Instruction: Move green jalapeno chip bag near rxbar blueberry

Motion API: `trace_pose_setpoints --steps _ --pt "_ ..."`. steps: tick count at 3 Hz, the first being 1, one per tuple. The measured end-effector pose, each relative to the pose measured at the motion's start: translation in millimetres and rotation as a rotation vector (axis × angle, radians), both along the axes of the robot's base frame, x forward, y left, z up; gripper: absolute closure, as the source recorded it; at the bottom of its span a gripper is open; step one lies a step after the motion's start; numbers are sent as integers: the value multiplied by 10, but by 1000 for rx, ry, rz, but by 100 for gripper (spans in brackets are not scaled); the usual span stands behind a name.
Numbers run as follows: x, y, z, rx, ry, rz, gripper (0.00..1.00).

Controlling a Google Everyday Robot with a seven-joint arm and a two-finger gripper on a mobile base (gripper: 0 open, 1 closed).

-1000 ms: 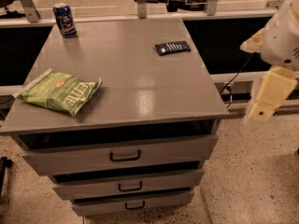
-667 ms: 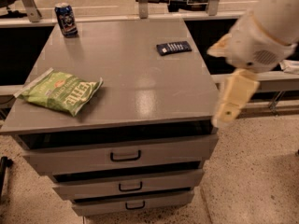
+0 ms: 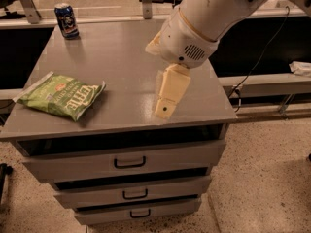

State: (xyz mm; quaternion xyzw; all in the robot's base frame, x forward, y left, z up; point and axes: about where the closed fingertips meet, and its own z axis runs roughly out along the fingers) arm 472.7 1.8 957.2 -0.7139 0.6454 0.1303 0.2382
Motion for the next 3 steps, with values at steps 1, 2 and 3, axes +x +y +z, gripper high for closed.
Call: trace_pose_setpoints --steps 1,2,3 --pt "0 0 1 0 0 0 0" --pt "-13 96 15 25 -6 14 0" --pt "2 791 -129 144 19 80 0"
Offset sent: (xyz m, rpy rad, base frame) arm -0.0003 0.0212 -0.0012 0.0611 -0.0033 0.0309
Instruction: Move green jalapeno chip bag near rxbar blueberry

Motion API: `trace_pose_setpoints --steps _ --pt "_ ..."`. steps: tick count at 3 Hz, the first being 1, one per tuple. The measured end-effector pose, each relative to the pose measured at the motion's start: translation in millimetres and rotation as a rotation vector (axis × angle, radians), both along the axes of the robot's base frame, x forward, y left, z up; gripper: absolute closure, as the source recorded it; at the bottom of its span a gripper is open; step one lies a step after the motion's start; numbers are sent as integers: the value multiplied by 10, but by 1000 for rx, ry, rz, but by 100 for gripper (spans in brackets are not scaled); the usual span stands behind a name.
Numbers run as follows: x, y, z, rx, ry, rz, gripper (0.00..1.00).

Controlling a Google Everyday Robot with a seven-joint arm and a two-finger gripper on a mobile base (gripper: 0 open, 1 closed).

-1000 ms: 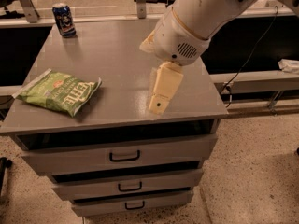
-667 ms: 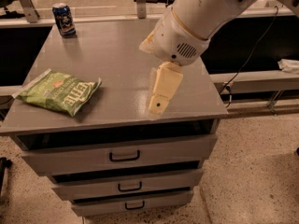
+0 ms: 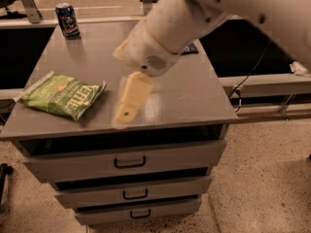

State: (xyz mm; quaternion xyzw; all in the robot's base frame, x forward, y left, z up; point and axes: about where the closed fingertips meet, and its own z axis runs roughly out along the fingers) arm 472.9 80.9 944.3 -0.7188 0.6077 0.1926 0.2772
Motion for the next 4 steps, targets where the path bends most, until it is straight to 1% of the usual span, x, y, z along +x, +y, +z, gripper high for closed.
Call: trace_pose_setpoints --steps 1,2,3,4 --pt "75 525 -76 86 12 39 0" --pt "197 1012 -158 175 24 62 0" --pt "426 1237 -309 239 34 43 0" --pt "690 1296 -487 302 66 -8 0"
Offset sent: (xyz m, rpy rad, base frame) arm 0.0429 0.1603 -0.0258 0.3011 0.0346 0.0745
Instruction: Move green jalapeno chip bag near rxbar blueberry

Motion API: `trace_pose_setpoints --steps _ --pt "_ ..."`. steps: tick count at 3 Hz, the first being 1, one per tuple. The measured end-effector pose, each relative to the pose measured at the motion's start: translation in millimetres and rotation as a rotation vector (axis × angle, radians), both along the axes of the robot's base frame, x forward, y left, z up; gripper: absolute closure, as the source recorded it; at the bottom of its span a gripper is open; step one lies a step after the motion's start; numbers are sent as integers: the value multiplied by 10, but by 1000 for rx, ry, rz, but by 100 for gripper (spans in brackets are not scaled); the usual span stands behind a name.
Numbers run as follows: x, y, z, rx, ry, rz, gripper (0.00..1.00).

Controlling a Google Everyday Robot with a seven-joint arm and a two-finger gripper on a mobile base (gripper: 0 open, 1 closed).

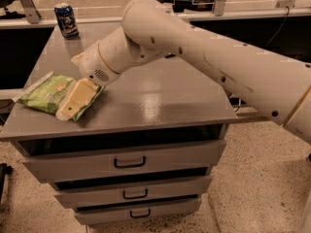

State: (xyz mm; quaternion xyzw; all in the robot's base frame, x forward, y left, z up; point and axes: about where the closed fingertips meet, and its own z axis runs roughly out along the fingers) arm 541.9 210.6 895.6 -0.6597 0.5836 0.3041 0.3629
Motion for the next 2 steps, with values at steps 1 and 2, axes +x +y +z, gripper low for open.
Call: trace_pose_setpoints --steps 1,2 --pt "132 122 -181 40 49 -22 0" --pt "204 133 -308 58 72 -43 13"
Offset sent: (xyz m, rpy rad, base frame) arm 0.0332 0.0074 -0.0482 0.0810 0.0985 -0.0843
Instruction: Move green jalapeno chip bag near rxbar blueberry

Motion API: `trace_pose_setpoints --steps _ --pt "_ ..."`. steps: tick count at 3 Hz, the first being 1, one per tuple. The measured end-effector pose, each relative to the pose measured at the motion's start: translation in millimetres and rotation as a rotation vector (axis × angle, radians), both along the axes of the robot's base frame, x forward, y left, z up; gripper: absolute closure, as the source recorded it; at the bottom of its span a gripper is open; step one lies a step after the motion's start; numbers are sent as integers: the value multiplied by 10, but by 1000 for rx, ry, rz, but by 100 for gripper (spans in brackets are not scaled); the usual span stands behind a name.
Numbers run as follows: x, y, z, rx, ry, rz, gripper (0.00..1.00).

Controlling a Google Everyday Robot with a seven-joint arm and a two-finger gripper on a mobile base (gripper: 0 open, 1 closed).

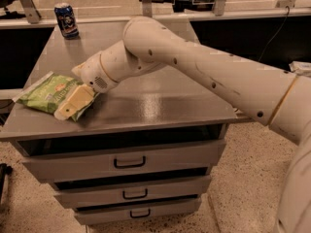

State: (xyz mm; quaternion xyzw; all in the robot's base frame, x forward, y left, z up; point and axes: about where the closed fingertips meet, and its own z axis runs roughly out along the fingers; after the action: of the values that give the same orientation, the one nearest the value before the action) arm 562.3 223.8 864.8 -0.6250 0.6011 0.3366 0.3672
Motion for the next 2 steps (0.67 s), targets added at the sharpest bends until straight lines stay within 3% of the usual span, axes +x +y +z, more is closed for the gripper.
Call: trace_pose_setpoints --steps 2 --pt "57 -133 -18 27 3 -48 61"
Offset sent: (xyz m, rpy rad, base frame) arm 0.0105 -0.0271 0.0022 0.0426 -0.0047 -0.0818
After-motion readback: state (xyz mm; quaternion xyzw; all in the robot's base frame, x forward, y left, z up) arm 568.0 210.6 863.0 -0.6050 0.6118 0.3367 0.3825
